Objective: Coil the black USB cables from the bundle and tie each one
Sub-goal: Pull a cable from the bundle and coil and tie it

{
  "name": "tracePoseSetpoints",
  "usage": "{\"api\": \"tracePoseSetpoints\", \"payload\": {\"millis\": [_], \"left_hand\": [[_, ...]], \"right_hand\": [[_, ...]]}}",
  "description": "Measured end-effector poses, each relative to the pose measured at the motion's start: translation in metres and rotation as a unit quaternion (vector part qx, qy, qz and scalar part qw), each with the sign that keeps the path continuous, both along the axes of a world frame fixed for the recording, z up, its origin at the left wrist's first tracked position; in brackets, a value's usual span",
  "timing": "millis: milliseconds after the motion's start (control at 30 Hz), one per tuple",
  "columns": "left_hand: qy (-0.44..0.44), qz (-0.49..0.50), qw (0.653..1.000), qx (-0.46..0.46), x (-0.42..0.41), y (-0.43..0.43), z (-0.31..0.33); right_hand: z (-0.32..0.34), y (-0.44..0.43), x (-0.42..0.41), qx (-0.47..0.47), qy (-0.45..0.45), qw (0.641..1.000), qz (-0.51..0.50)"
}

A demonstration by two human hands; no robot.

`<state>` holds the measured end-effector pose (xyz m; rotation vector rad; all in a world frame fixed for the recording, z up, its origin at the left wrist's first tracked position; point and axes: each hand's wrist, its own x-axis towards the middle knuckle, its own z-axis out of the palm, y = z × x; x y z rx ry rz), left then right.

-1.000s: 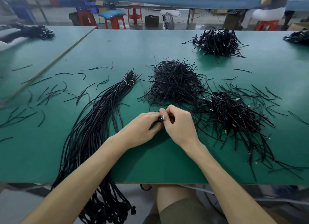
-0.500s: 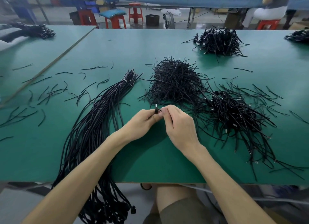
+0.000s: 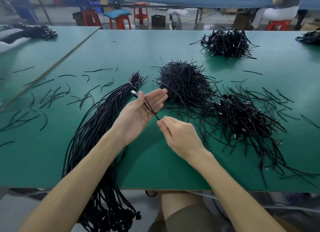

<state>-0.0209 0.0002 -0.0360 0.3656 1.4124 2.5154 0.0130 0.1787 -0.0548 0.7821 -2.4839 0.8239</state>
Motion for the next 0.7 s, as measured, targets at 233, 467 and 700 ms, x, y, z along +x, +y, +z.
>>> {"api": "tracePoseSetpoints", "payload": {"millis": [233,467,700], "left_hand": [[-0.115,-0.014,0.978,0.175,0.006,-0.007,0.013],[0.154,0.109,0.924,-0.332,0.023,0.014,0.001],[0.384,0.068,0.642,-0.660,0.024,0.016,-0.004]], "right_hand": [[0.000,0.000,-0.004,0.111,-0.067,0.991,-0.043],[-0.003,0.004,-0.008,0.091,-0.075,0.984,-0.131],[0.001,0.003,-0.008,0.047,-0.033,0.988,-0.141]]}}
